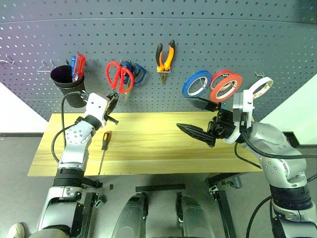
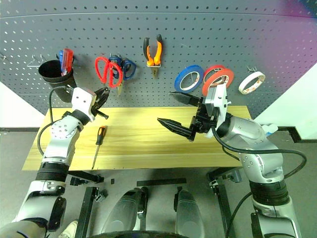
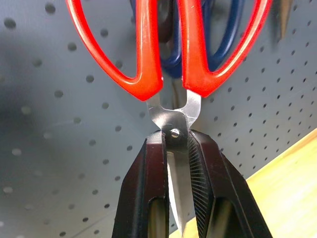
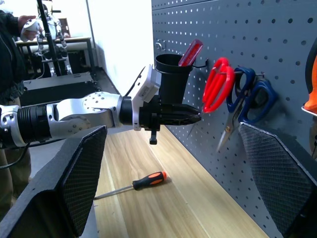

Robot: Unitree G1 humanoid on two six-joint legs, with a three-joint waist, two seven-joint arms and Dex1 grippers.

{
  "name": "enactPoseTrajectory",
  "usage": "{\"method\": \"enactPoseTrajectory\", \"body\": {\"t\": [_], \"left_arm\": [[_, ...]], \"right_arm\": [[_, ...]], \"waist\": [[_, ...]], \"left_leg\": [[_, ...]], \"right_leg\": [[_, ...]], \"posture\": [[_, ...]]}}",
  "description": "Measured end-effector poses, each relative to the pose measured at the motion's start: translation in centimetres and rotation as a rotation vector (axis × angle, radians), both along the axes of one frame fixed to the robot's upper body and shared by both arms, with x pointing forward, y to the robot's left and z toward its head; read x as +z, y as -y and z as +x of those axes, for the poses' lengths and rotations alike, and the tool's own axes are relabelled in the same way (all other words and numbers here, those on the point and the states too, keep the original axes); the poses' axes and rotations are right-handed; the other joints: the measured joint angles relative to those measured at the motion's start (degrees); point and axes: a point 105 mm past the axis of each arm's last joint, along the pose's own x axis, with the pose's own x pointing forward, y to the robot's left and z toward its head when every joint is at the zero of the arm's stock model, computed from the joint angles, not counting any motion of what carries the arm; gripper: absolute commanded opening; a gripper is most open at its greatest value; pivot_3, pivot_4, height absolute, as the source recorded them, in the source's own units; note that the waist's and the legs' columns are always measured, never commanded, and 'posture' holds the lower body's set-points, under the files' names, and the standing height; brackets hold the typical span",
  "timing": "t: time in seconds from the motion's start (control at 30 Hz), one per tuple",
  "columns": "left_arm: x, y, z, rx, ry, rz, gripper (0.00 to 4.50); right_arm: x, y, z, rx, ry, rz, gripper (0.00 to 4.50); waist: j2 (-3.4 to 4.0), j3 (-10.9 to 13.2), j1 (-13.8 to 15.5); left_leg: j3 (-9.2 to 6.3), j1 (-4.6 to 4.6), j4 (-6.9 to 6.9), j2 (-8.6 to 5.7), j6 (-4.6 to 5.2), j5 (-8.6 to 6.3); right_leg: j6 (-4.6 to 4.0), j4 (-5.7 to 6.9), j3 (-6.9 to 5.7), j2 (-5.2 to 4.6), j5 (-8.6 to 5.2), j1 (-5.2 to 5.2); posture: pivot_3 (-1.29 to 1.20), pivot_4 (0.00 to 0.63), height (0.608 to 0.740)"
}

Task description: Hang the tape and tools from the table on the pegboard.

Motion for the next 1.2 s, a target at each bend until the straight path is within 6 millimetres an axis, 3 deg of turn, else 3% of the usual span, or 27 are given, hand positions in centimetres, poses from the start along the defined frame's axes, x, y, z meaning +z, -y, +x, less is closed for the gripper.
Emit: {"method": "enactPoseTrajectory", "body": {"t": [0.07, 0.37, 0.5, 0.73, 1.0, 1.2], "left_arm": [[0.0, 0.0, 0.0, -0.002, -0.002, -0.001, 0.26], [-0.3, 0.2, -0.1, -0.048, -0.058, -0.111, 3.05], [-0.6, -0.2, -1.1, -0.050, -0.074, -0.095, 4.46], [-4.8, -2.4, -3.8, -0.010, -0.302, -0.094, 4.46], [-10.2, -7.6, -5.1, 0.280, -0.626, -0.099, 4.46], [-12.4, -7.9, -5.5, 0.364, -0.817, -0.096, 4.46]], "right_arm": [[0.0, 0.0, 0.0, 0.000, 0.000, 0.000, 4.50], [-0.1, -0.1, 0.0, 0.003, -0.001, -0.006, 4.50], [-0.4, -0.2, 0.0, 0.000, -0.002, -0.023, 4.50], [-1.1, 0.0, -0.1, 0.002, -0.017, -0.045, 4.50], [-1.6, -0.6, -0.2, 0.029, -0.025, -0.070, 4.50], [-1.8, -0.7, -0.3, 0.033, -0.029, -0.073, 4.50]], "waist": [[0.01, 0.0, 0.0], [-0.04, -0.3, -0.2], [-0.03, -0.6, -0.7], [-0.05, -1.0, -1.3], [-0.08, -1.1, -1.0], [-0.09, -1.1, -1.1]], "left_leg": [[0.00, 0.00, 0.01, 0.00, 0.00, 0.00], [0.00, 0.00, 0.08, 0.00, 0.00, 0.00], [0.00, 0.01, 0.07, 0.00, 0.00, 0.00], [0.00, 0.13, 0.07, 0.04, -0.01, 0.00], [0.00, 0.27, 0.09, 0.07, -0.01, 0.01], [-0.01, 0.27, 0.07, 0.07, -0.02, 0.01]], "right_leg": [[0.00, 0.01, 0.00, 0.00, 0.00, 0.00], [0.00, 0.09, 0.00, 0.01, 0.00, 0.00], [0.00, 0.09, 0.02, 0.00, 0.00, 0.00], [-0.04, 0.19, 0.10, 0.01, 0.02, 0.03], [-0.07, 0.22, 0.13, 0.04, 0.03, 0.16], [-0.07, 0.22, 0.14, 0.02, 0.03, 0.15]], "posture": [[-0.04, 0.155, 0.727], [-0.03, 0.154, 0.727], [-0.03, 0.154, 0.727], [-0.01, 0.168, 0.727], [0.01, 0.179, 0.727], [0.00, 0.185, 0.727]]}}
